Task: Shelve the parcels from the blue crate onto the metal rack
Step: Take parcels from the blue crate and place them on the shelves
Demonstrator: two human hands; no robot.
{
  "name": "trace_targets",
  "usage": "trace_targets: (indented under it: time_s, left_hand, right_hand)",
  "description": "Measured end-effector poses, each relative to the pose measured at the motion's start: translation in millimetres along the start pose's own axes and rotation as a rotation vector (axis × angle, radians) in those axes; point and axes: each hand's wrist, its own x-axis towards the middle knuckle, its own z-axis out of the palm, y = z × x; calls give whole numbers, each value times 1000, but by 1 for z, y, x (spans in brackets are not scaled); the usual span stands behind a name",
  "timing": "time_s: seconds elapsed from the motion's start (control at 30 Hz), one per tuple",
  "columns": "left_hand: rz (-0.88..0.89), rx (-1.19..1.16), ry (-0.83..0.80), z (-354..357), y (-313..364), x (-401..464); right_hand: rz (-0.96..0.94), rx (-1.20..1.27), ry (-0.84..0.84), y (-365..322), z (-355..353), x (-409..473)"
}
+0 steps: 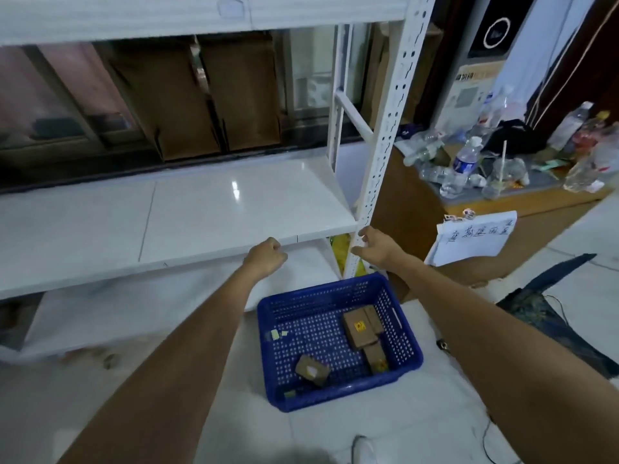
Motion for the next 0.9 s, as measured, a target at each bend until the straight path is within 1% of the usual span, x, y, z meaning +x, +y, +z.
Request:
trace_targets:
  time_s: [0.07,0.13,0.27,0.37,0.43,0.53,0.63,0.7,0.8,0.83,0.9]
  left_hand:
    - [-31,-23,-39,40,8,16]
    - [-55,-43,-101,76,5,27]
    - [-158,-87,-176,141,-29,54]
    - [-204,-33,-204,192,-71,88]
    - [-230,-4,-201,225,-100,112]
    - [-263,-37,-210,282,-150,145]
    - [-291,-14,-255,335,-203,177]
    - [-314,-2,-261,371,-238,201]
    - [-365,39,-264,425,-290,236]
    - [-375,41,-276,443,-306,248]
    - [-375,58,-247,473,-335,273]
  right_hand:
    - [21,-45,-53,29,7,24]
    - [41,-25,-144,53,21,42]
    - [88,34,-306,102,71,64]
    - [141,-21,-379,150,129,79]
    - [176,-5,-471,182,171,90]
    - [218,-1,-561,225,237,111]
    - [259,46,-647,255,307,137]
    - [310,22,-728,276,354,157]
    - [387,-3,-766,304,422,187]
    - [384,-23,-784,312,442,195]
    - [372,-89,-858,325,484,217]
